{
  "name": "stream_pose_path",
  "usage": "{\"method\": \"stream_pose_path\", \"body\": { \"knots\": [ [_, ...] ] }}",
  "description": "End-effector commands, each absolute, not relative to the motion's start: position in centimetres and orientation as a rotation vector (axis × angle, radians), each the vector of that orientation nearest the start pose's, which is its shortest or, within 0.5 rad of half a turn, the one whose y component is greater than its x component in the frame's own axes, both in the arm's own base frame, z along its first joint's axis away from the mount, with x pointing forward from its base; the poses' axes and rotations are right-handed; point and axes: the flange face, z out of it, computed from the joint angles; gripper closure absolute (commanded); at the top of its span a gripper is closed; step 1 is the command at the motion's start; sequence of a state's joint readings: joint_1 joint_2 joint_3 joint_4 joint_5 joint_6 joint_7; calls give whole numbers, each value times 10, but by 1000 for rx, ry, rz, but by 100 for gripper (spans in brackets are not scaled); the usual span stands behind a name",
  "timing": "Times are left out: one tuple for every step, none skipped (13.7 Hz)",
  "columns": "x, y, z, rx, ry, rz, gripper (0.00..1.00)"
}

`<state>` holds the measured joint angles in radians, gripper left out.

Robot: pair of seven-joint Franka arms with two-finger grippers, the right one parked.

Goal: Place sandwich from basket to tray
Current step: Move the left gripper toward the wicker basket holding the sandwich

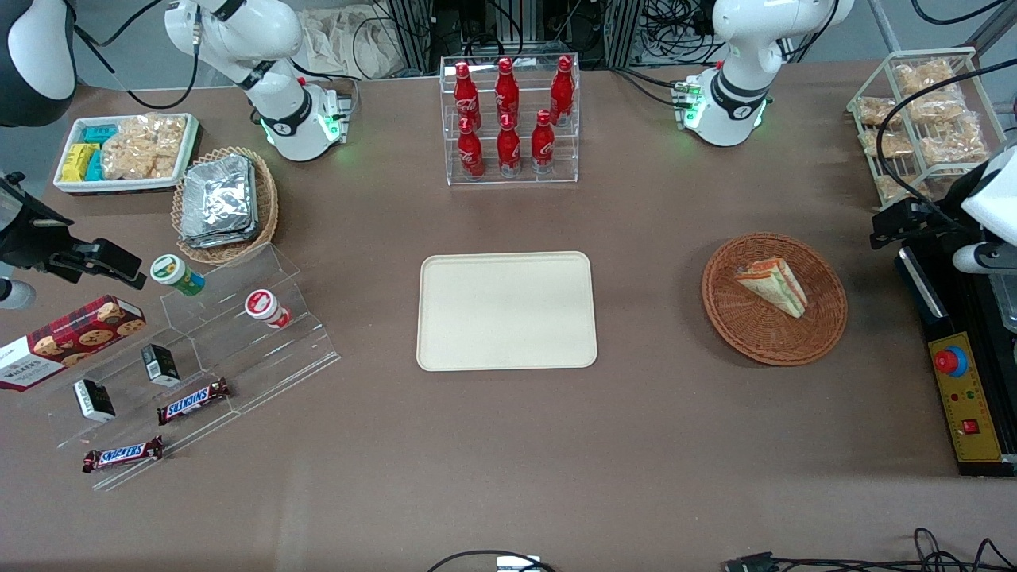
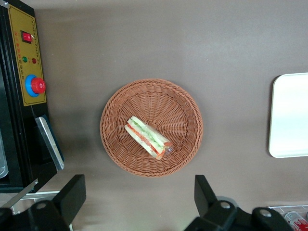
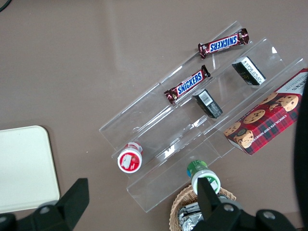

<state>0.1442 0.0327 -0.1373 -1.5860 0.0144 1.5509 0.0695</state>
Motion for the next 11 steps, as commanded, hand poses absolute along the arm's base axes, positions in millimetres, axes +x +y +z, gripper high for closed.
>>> {"method": "stream_pose_path", "body": {
  "knots": [
    [562,-1,606,-3121,91,81,0],
    [562,0,605,-3123,89,88,0],
    [562,1,605,-3123,84,93,0],
    [562,2,605,-3125,77,96,0],
    [561,4,604,-3125,63,103,0],
    [559,4,600,-3121,13,122,0],
    [558,4,591,-3115,-70,149,0],
    [556,4,578,-3107,-148,172,0],
    [553,3,569,-3100,-194,171,0],
    [549,3,553,-3095,-226,175,0],
    [541,6,537,-3089,-265,159,0]
  ]
}}
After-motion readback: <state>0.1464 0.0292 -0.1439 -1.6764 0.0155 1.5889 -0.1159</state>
